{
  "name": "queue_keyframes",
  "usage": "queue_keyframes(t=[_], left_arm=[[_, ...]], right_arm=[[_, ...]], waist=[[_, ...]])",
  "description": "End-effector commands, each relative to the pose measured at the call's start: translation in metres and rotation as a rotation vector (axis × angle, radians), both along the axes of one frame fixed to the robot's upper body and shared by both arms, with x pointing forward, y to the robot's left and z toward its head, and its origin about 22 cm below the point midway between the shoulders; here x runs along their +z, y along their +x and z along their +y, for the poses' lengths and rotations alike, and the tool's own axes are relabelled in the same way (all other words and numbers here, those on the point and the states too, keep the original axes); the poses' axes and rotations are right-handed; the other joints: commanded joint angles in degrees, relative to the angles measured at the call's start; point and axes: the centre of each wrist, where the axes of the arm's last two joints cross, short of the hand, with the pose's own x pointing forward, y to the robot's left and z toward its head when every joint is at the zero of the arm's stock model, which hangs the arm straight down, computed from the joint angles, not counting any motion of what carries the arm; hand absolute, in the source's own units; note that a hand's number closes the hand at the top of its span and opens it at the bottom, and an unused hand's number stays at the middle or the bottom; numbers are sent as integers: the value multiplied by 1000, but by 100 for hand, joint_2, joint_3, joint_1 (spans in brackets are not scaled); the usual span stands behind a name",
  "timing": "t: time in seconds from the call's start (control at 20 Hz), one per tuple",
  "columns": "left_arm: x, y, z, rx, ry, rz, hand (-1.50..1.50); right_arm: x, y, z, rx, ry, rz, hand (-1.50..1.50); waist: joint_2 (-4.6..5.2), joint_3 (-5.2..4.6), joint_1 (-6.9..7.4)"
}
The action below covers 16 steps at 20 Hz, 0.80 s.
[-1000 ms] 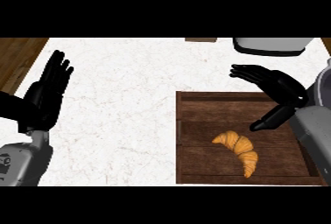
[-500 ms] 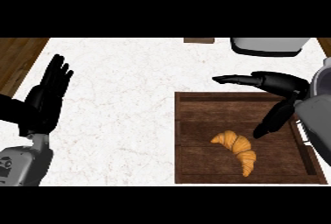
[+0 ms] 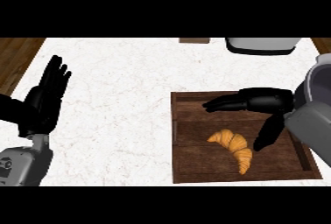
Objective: Pick the croissant from the tray and place it in the pot
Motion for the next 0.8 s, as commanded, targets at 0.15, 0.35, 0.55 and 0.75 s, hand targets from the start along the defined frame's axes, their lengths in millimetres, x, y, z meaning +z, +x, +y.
queue_keyframes(t=[0.15,0.35,0.55,0.75], left_arm=[[-1,-3,-4,10,13,0,0],[-8,-4,-7,20,18,5,0],[5,-9,-1,-4,16,-17,0],[16,-9,14,30,14,-8,0]], right_arm=[[-16,6,-9,169,33,147,-150],[-31,-3,-2,197,-70,99,-150],[-46,14,-2,146,-90,63,-150],[-68,-3,-24,151,-84,82,-150]], waist=[[-10,-3,-26],[-41,-9,-134],[-21,-7,-47],[-40,-5,-113]])
